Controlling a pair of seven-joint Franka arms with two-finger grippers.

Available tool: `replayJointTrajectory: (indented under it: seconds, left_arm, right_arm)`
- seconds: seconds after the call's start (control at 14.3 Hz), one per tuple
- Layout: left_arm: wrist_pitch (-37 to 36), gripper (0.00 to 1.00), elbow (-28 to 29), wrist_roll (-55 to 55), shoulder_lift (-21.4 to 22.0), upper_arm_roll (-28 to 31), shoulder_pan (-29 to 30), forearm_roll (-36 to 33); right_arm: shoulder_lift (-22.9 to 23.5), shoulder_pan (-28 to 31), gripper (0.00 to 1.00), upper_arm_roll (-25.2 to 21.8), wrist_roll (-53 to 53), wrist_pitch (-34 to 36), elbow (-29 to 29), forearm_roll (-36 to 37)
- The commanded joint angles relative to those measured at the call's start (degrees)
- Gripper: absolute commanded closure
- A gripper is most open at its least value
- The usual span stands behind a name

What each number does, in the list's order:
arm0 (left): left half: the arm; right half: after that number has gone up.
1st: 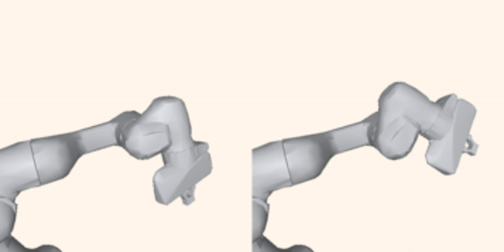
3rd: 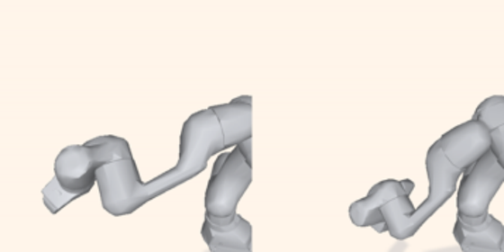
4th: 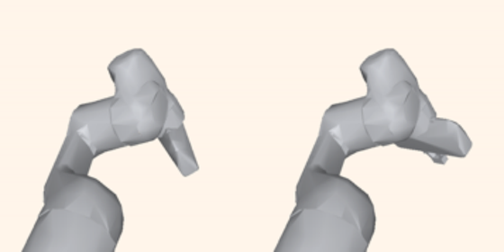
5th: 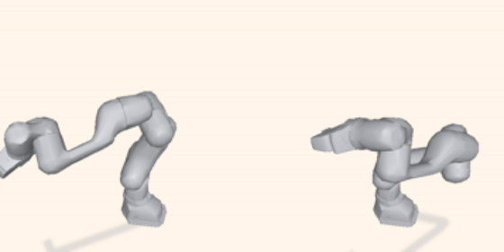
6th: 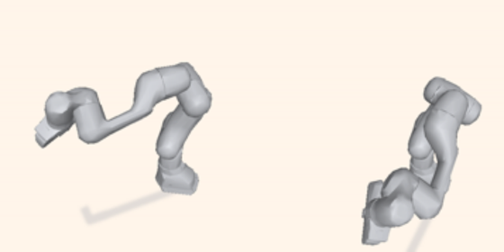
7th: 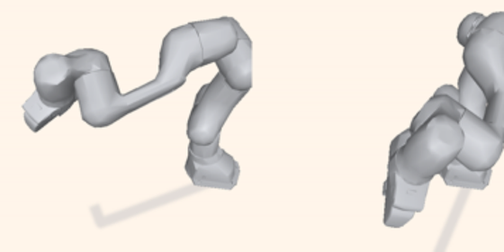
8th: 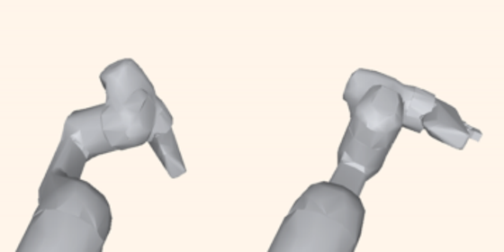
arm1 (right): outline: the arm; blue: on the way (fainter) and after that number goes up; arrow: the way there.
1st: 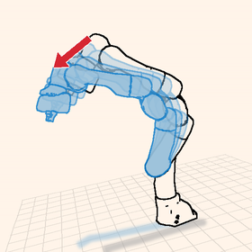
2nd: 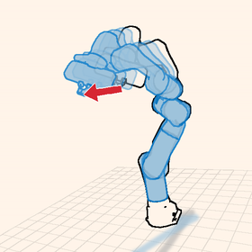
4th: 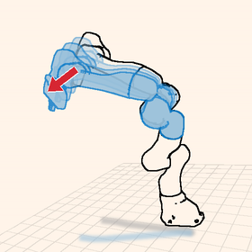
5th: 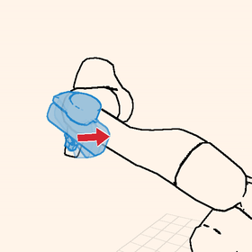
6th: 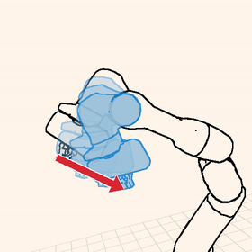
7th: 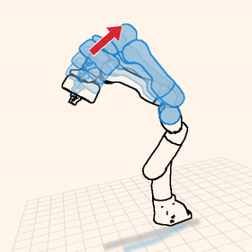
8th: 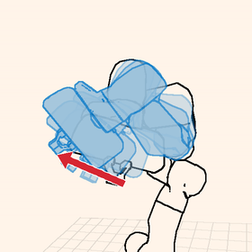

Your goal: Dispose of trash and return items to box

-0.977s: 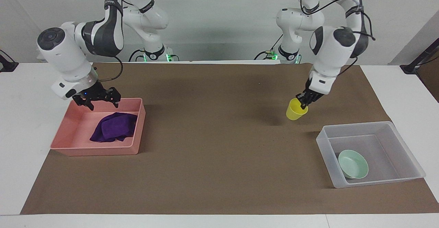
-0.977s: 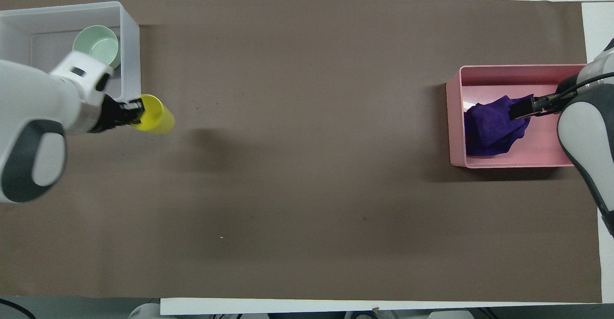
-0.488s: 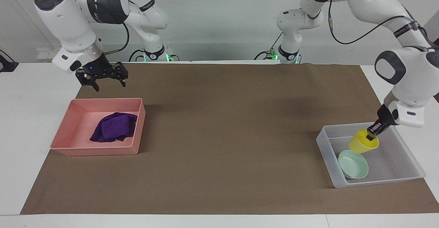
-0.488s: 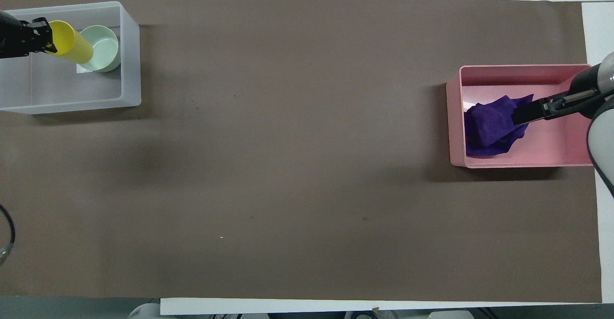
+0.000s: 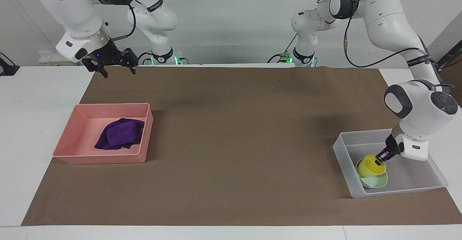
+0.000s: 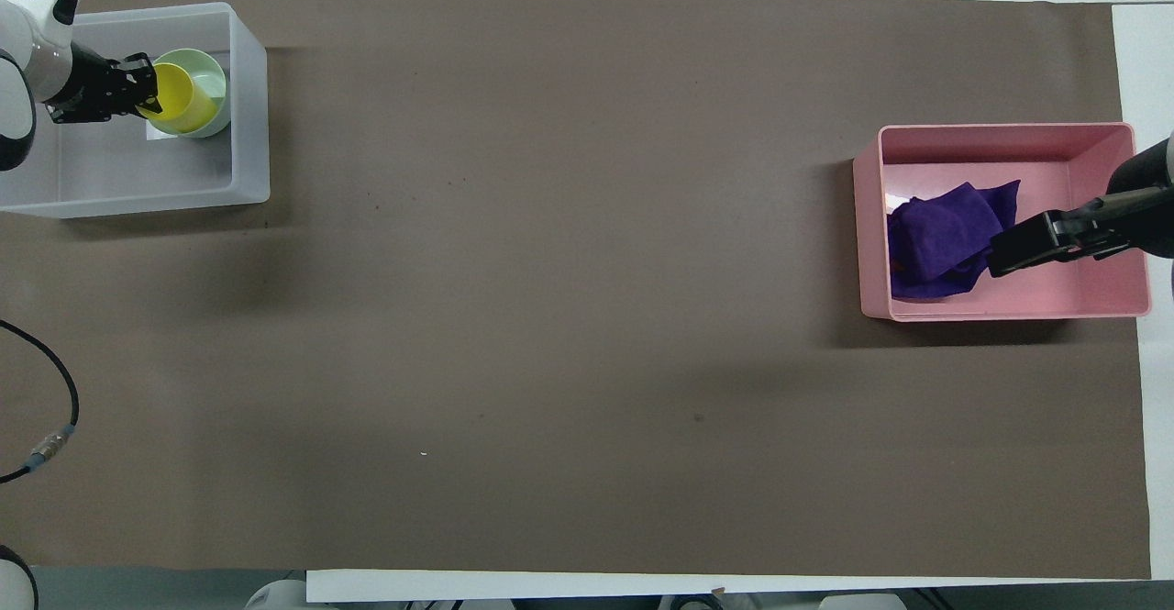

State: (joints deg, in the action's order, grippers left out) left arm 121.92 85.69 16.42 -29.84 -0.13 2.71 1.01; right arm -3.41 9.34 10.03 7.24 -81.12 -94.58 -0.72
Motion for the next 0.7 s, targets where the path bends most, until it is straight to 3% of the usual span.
replayJointTrajectory:
  seconds: [0.0, 0.14, 0.28, 0.42, 0.63]
  left_arm:
    - [-8.9, 0.00, 3.2, -4.5, 10.8, -0.2, -0.9, -1.2]
    - [-16.9, 0.00, 9.9, -6.3, 20.1, 0.0, -3.1, -1.3]
    - [-18.3, 0.00, 20.9, -9.4, 32.0, -0.5, -3.6, -1.3]
    - [-20.9, 0.00, 21.4, -11.6, 35.3, -0.9, -4.1, -1.3]
    - [-25.8, 0.00, 15.0, -14.7, 33.2, -0.9, -5.2, -1.1]
  right_arm:
    - [0.1, 0.2, 0.00, 0.3, -1.3, 0.8, 0.6, -0.5]
    - [0.1, 0.2, 0.00, 0.3, -1.6, 1.0, 0.5, -0.6]
    - [0.0, 0.2, 0.00, 0.3, -1.6, 1.1, 0.4, -0.5]
    - [0.0, 0.2, 0.00, 0.6, -1.6, 0.8, 0.4, -0.6]
    - [0.0, 0.2, 0.00, 0.6, -1.6, 0.4, 0.4, -0.6]
